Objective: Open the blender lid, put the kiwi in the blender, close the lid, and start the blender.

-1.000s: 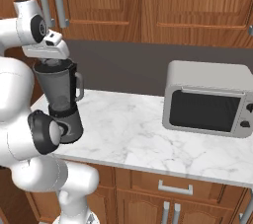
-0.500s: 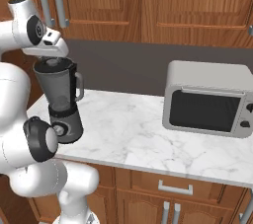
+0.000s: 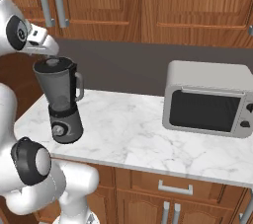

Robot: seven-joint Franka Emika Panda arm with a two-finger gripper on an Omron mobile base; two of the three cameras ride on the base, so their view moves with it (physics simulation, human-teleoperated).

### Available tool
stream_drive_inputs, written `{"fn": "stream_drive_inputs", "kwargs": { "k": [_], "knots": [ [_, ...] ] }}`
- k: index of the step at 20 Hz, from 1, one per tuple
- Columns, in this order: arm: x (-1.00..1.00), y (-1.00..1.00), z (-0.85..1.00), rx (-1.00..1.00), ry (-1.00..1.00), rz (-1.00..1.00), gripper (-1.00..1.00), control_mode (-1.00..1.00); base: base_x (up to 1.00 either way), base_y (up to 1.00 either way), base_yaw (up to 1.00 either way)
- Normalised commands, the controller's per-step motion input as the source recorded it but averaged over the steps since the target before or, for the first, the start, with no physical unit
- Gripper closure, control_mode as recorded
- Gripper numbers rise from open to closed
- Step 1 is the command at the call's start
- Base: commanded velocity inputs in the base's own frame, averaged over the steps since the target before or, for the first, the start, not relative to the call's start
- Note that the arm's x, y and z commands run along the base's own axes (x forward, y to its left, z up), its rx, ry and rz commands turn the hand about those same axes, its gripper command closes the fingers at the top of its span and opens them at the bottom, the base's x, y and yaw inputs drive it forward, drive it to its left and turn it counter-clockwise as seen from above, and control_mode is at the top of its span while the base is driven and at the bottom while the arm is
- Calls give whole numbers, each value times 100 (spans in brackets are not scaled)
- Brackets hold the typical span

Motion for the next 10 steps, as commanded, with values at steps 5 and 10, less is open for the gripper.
{"fn": "stream_drive_inputs", "kwargs": {
  "k": [5, 10],
  "knots": [
    [-100, 0, -44, -5, -24, -29, -100, -100, 0, 0, 0],
    [-72, 0, -62, -9, -26, -39, -100, -100, 0, 0, 0]
  ]
}}
